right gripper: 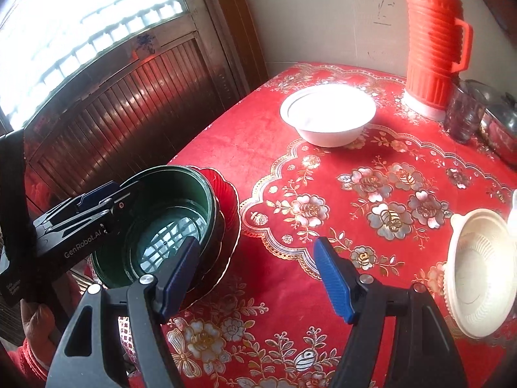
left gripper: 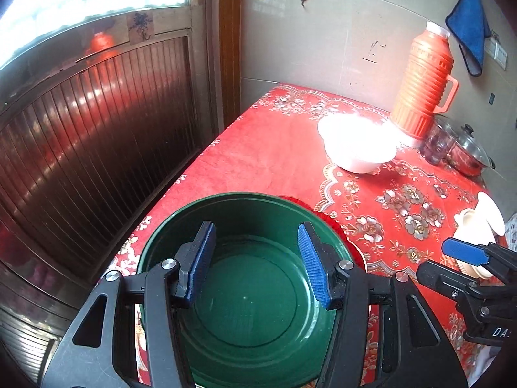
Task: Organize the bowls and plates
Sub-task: 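Lower the green basin onto the red plates and open both grippers, then move both grippers toward the large white bowl beside the thermos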
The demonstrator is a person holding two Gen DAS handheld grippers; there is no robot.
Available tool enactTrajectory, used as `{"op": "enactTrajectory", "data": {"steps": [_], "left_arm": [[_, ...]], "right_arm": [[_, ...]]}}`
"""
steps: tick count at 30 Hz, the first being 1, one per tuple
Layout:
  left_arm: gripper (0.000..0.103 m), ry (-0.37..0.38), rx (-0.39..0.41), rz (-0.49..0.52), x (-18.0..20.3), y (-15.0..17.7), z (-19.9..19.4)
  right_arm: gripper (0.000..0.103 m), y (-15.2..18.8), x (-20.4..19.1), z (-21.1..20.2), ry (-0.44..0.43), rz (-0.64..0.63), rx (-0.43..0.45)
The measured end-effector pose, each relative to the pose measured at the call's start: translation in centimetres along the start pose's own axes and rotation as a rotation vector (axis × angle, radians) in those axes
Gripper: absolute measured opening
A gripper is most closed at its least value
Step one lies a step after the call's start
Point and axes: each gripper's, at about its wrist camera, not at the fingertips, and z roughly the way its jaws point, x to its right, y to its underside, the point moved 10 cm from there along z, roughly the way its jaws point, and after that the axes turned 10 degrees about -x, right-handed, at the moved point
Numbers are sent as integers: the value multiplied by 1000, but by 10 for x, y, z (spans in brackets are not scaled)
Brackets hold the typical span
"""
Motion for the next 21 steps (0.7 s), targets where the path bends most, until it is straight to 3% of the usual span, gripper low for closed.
{"op": "enactTrajectory", "data": {"steps": [13, 21], "left_arm": [[54, 84, -27, 140, 87, -3, 6], [54, 102, -31, 177, 119, -14, 11]], "right_arm": [[76, 9, 50, -27, 33, 86, 36], [78, 10, 77, -36, 43, 124, 48]]}}
